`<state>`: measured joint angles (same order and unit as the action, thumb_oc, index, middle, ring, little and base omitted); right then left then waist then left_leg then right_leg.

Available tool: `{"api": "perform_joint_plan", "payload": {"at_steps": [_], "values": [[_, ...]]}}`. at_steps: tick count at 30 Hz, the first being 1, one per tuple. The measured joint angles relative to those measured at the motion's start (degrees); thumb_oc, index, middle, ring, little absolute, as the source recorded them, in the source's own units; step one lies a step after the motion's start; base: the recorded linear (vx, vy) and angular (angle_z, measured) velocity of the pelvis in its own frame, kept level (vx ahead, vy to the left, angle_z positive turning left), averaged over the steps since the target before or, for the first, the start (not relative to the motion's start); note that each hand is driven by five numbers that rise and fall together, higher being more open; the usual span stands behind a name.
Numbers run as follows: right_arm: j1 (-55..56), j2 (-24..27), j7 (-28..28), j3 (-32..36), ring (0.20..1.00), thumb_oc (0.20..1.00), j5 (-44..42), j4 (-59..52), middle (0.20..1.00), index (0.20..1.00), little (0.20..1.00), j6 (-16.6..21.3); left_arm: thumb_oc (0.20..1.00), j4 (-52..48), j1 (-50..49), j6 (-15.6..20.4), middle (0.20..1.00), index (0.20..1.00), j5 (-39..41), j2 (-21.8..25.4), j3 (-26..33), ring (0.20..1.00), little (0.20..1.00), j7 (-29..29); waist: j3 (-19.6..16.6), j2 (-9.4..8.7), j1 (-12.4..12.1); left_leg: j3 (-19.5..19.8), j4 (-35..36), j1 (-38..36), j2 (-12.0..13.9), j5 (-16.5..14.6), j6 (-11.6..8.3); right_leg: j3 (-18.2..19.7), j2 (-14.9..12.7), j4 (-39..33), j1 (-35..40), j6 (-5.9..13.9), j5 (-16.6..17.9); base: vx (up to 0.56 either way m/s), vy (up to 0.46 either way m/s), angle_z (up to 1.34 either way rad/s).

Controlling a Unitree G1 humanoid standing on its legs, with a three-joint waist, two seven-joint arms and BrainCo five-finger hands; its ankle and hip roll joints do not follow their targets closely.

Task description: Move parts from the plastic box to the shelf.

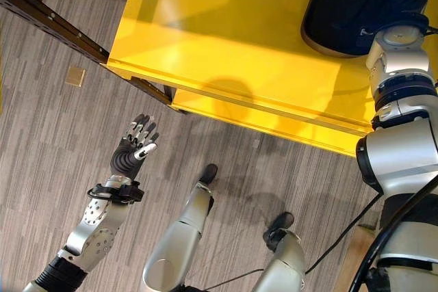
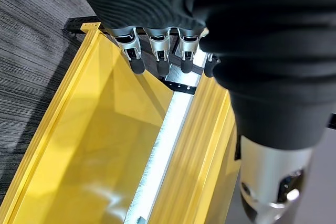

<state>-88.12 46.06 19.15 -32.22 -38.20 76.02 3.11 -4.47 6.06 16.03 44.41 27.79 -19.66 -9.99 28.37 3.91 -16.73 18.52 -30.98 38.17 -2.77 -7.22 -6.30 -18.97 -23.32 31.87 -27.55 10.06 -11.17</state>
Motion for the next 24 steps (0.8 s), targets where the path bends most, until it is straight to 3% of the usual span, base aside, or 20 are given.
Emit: {"api": "perform_joint_plan", "payload": {"at_steps": [5,7,24], "values": [[0.0,-0.04,0.07,0.0,0.2,0.2,-0.01,0.0,0.2,0.2,0.2,0.01,1.0,0.0,0.57,0.04,1.0,1.0,0.02,0.0,0.02,1.0,1.0,0.0,0.0,0.0,-0.08,-0.37,-0.31,0.0,-0.04,0.0,0.01,0.2,-0.1,-0.08,0.08,0.16,0.18,0.0,0.0,0.0],[0.0,-0.04,0.07,-0.01,1.0,1.0,-0.8,0.09,1.0,1.0,1.0,0.01,1.0,0.0,0.62,0.04,1.0,1.0,0.03,0.0,0.0,1.0,1.0,-0.01,0.0,0.0,-0.1,-0.36,-0.41,0.0,-0.06,0.01,0.01,0.23,-0.1,0.02,0.11,0.16,0.21,0.0,0.0,0.0],[-0.42,-0.06,0.09,-2.21,1.0,1.0,-0.9,-1.54,1.0,1.0,1.0,1.02,1.0,0.0,0.77,0.61,1.0,1.0,0.03,0.01,0.01,1.0,1.0,-0.01,-0.03,-0.06,0.05,-0.47,-0.82,0.31,0.0,0.25,0.39,0.23,0.39,-1.67,0.64,0.42,1.75,0.0,0.0,0.0]]}}
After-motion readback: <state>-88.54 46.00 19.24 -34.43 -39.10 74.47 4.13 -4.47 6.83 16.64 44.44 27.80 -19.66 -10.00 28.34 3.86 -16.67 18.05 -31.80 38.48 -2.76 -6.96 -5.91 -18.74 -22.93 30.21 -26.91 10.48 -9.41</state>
